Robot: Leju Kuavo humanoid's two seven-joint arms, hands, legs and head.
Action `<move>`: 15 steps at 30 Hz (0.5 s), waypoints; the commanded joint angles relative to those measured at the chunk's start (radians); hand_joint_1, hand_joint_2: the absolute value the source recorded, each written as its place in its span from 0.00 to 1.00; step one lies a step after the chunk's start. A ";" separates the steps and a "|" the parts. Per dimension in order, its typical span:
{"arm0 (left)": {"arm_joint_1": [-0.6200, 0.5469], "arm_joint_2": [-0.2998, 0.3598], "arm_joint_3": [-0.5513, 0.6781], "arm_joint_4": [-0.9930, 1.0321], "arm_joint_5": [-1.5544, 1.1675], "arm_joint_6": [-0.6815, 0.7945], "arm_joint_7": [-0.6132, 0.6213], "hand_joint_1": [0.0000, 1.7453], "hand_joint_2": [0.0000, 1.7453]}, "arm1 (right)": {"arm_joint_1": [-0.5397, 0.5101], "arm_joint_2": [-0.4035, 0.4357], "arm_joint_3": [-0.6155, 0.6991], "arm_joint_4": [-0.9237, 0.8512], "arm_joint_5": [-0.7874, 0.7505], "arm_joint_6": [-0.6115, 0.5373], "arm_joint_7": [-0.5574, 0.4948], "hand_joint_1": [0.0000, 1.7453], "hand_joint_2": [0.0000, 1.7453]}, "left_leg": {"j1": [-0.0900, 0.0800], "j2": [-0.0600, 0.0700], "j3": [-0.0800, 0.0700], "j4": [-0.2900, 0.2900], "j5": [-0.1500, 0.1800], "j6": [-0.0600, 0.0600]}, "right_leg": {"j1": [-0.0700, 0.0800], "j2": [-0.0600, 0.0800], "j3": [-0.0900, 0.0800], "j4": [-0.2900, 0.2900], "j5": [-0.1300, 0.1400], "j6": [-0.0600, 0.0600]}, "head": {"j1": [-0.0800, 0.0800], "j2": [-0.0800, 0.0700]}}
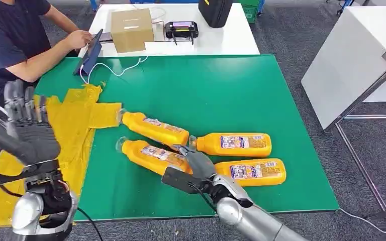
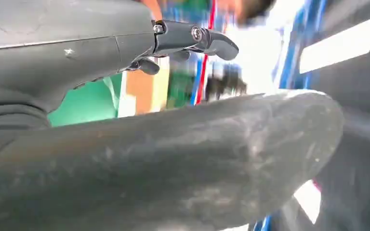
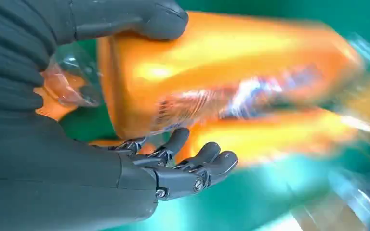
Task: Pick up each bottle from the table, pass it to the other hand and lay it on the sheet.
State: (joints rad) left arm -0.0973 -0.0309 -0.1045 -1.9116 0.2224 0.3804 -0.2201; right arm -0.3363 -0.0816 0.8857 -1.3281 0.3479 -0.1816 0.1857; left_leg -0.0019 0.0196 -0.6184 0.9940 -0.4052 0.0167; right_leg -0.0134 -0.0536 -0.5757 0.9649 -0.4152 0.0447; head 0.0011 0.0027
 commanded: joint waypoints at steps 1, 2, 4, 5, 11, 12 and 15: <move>0.024 -0.009 0.073 -0.012 0.007 0.045 -0.016 0.00 0.00 | 0.120 -0.010 -0.131 -0.244 -0.021 -0.042 -0.076 1.00 1.00 | 0.001 -0.002 0.001 0.000 -0.001 -0.001 | 0.000 0.001 0.001 0.000 -0.002 -0.001 | 0.001 0.000; 0.021 -0.007 0.072 -0.010 0.006 0.058 -0.019 0.00 0.00 | 0.127 0.011 -0.147 -0.272 -0.028 -0.048 -0.081 1.00 1.00 | 0.001 -0.003 0.003 0.001 -0.002 -0.001 | 0.000 0.002 0.004 0.000 -0.003 -0.002 | 0.001 0.000; 0.001 -0.016 0.075 0.015 -0.050 0.116 -0.016 0.00 0.00 | 0.122 0.065 -0.171 -0.334 0.002 -0.022 -0.051 1.00 1.00 | 0.001 0.000 0.001 0.001 -0.002 -0.001 | 0.000 0.004 0.001 0.001 -0.002 -0.002 | 0.001 0.000; 0.001 -0.019 0.075 0.021 -0.057 0.129 -0.014 0.00 0.00 | 0.126 0.071 -0.174 -0.352 0.009 -0.022 -0.054 1.00 1.00 | 0.000 0.000 -0.001 0.001 -0.001 -0.001 | 0.000 0.004 -0.001 0.002 -0.002 -0.001 | 0.001 0.000; 0.066 0.036 0.000 0.027 0.001 0.020 0.123 0.00 1.00 | 0.205 -0.007 -0.180 -0.397 0.000 -0.062 -0.151 1.00 1.00 | 0.002 -0.005 0.005 -0.001 -0.002 -0.002 | 0.001 0.001 0.006 -0.001 -0.003 -0.002 | 0.001 0.000; 0.077 0.035 -0.011 0.023 0.007 0.000 0.130 0.00 1.00 | 0.208 -0.017 -0.179 -0.391 0.002 -0.064 -0.158 1.00 1.00 | 0.001 -0.002 0.003 -0.002 -0.001 -0.001 | 0.000 0.001 0.003 -0.002 -0.001 -0.001 | 0.001 0.000; 0.083 0.028 -0.015 0.012 0.004 -0.008 0.126 0.00 1.00 | 0.199 -0.018 -0.176 -0.373 -0.003 -0.057 -0.156 1.00 1.00 | 0.001 0.000 0.002 -0.001 -0.001 -0.001 | 0.000 0.003 0.002 -0.001 -0.001 -0.001 | 0.001 0.000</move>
State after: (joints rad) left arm -0.0349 -0.0229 -0.0683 -1.9287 0.2159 0.4037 -0.1111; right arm -0.1571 -0.0458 0.7286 -1.6850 0.3582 -0.2373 0.0420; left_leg -0.0021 0.0199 -0.6193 0.9939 -0.4053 0.0167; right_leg -0.0137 -0.0533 -0.5767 0.9648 -0.4154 0.0446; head 0.0023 0.0027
